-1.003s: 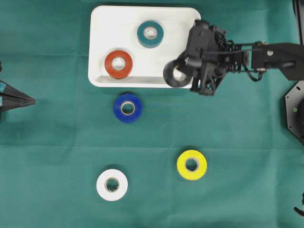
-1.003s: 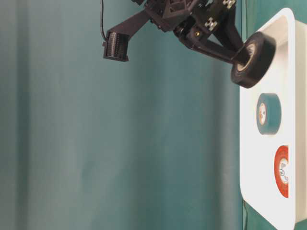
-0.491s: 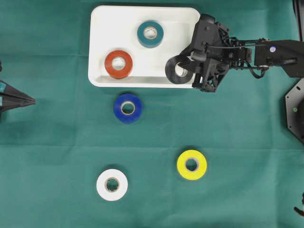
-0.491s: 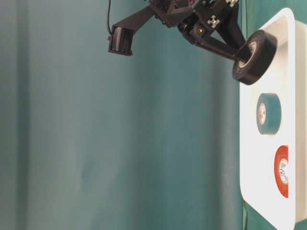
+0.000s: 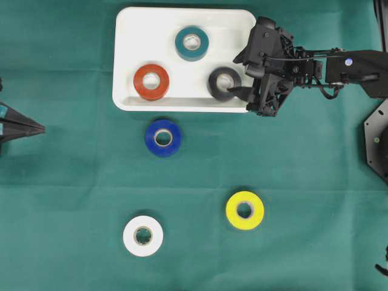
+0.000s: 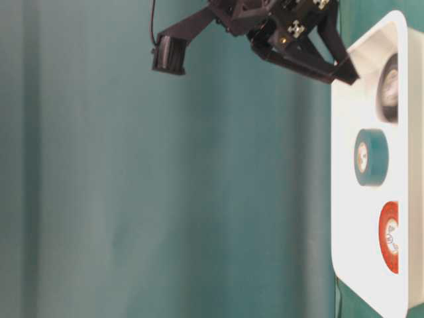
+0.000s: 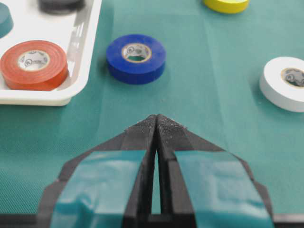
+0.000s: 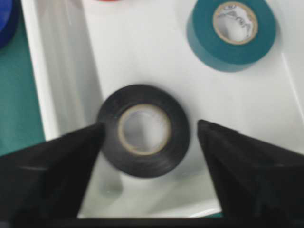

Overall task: Put the tape into the white case with the right arm.
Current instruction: 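Open the right gripper and withdraw it to the right edge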

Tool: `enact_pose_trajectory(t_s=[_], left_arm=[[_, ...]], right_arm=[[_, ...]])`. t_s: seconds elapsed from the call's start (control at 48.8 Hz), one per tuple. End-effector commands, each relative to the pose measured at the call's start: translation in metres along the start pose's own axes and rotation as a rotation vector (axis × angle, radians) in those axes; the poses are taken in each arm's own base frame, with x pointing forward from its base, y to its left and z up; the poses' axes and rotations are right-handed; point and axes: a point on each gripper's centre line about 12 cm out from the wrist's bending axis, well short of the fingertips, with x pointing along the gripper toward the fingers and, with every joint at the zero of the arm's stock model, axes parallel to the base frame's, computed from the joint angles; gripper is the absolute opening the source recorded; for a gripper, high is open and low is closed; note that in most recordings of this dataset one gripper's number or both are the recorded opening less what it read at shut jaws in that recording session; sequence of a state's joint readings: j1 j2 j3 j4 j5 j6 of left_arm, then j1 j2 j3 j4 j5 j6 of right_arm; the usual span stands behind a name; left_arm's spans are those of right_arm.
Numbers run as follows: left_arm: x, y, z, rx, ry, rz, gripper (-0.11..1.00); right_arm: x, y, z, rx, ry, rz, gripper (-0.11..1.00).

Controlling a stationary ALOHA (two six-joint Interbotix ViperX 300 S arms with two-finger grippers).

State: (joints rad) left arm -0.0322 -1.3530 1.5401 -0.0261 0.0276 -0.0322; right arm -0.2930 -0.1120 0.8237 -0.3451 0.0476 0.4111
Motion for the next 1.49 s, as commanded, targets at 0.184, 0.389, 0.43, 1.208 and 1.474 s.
enact_pose_trajectory(t_s=[0.184,0.389,0.43,1.208,1.474], left_arm=[[0.001,0.0,0.005,-0.001,-0.011,0.003,0.0],[0.0,0.0,0.005,-0.001,-0.012,0.003,0.0],[0.0,0.0,0.005,-0.001,-0.014,0.002,0.0],[0.0,0.0,0.005,-0.002,-0.012,0.003,0.0],[0.0,0.0,0.005,-0.002,-0.012,0.003,0.0]], right_arm=[[-0.003,-0.001,-0.003,-0.004,-0.004,0.001,0.87],[-0.017,-0.001,-0.015,-0.005,-0.007,0.003,0.86],[-0.022,-0.002,-0.019,-0.005,-0.008,0.003,0.86],[-0.112,-0.007,-0.099,0.005,-0.172,0.022,0.86],[-0.117,-0.005,-0.103,-0.001,-0.195,0.036,0.85]])
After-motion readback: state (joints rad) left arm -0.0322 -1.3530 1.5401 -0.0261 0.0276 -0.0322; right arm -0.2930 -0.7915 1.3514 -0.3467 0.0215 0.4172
